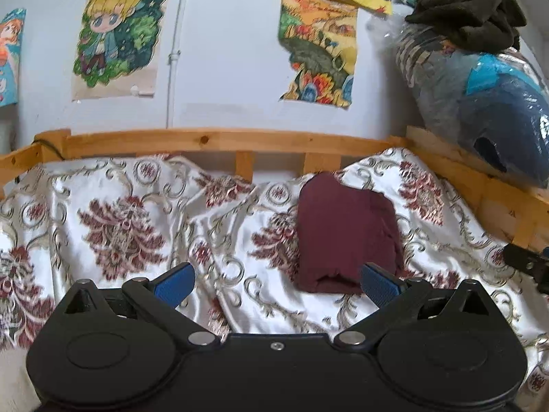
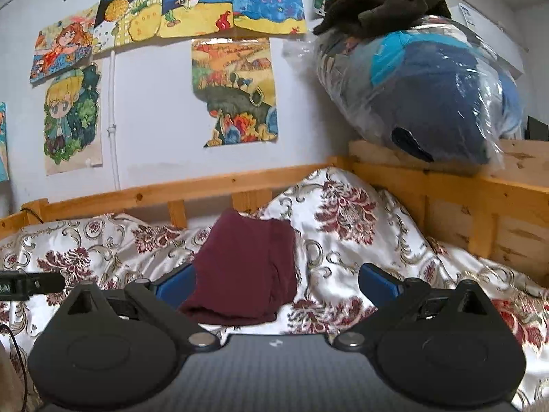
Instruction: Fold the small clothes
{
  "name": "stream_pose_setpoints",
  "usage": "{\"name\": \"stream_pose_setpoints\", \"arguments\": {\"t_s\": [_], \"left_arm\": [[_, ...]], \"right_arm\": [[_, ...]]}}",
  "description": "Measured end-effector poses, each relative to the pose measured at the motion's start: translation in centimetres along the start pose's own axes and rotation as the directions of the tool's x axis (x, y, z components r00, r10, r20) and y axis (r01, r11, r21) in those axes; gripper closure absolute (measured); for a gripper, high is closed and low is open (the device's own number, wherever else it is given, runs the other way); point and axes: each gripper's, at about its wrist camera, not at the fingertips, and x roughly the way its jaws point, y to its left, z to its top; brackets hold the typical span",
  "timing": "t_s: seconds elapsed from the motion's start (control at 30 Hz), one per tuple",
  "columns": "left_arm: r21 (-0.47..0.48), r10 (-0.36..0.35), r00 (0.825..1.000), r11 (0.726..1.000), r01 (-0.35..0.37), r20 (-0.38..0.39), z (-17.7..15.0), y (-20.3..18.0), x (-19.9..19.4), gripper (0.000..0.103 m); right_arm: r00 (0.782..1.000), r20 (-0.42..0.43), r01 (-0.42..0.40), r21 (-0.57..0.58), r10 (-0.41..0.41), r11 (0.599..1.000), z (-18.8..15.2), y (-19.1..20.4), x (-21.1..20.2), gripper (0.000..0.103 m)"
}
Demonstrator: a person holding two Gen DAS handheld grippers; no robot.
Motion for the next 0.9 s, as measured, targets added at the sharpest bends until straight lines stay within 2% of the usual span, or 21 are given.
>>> {"name": "stream_pose_setpoints", "arguments": {"t_s": [0.13,0.4,0.9], "left_arm": [[-0.016,-0.004,1.000,1.000,0.004,-0.027,-0.7,0.2,0.4,0.001],[-0.020,0.006,0.999,1.000,-0.007,-0.032,-1.3,0.3,0.7,0.001],[0.009,0.018,0.998,1.000,-0.018,-0.053,-1.7,-0.2,1.1,0.001]], "right_arm": [[1.000,-0.007,0.002,0.000,-0.002,1.000,-0.1,0.1,-0.1,0.000],[0.999,-0.038,0.015,-0.015,-0.016,1.000,-0.5,0.3,0.5,0.000],[0.997,-0.071,0.029,-0.015,-0.030,0.999,-0.9,0.2,1.0,0.000]]}}
